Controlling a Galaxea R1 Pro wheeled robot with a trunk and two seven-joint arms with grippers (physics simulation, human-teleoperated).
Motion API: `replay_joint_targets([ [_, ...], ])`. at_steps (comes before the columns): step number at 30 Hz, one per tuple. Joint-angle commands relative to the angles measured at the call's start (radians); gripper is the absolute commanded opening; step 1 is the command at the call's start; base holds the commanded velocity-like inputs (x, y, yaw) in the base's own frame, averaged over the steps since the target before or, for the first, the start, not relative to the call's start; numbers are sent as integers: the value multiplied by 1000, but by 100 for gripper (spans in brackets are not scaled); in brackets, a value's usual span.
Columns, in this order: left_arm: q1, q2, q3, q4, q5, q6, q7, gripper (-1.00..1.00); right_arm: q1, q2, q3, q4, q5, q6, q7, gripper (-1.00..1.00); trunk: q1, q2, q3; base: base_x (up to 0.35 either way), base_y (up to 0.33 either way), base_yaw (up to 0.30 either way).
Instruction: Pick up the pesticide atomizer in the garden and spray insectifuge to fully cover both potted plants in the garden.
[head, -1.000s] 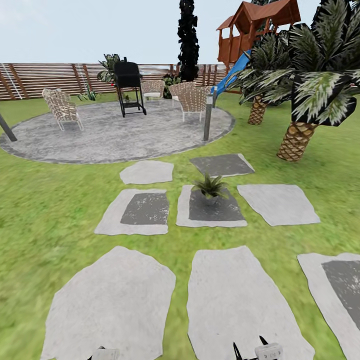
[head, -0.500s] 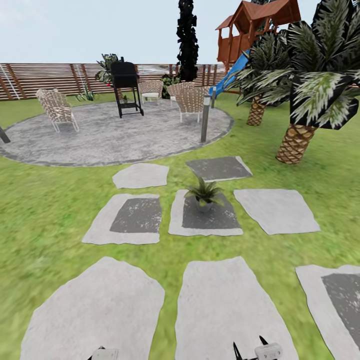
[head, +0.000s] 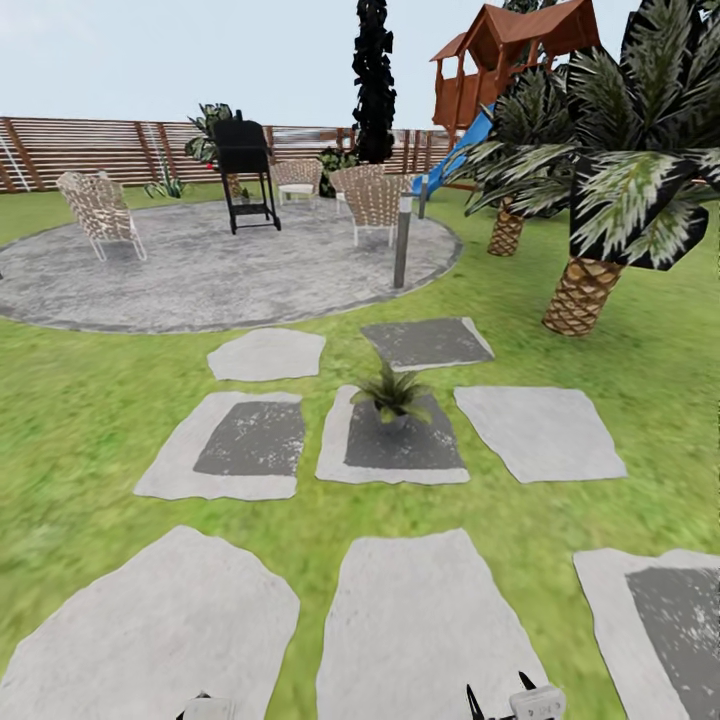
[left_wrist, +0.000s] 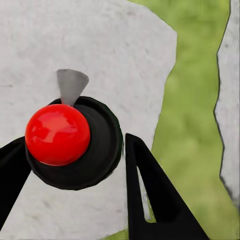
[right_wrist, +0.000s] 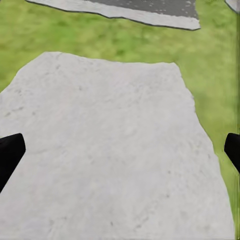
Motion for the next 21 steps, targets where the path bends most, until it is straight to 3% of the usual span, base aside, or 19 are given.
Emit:
replay_joint_targets([
  [1,0,0,-1,0,0,-3,2,-100,-1,0,2,1,2,-3,0,100,0,0,-1,145,-245,0],
  [21,0,0,-1,1,0,-3,2,-100,-1,0,2,1,2,-2,0,100,0,0,-1,145,-245,0],
])
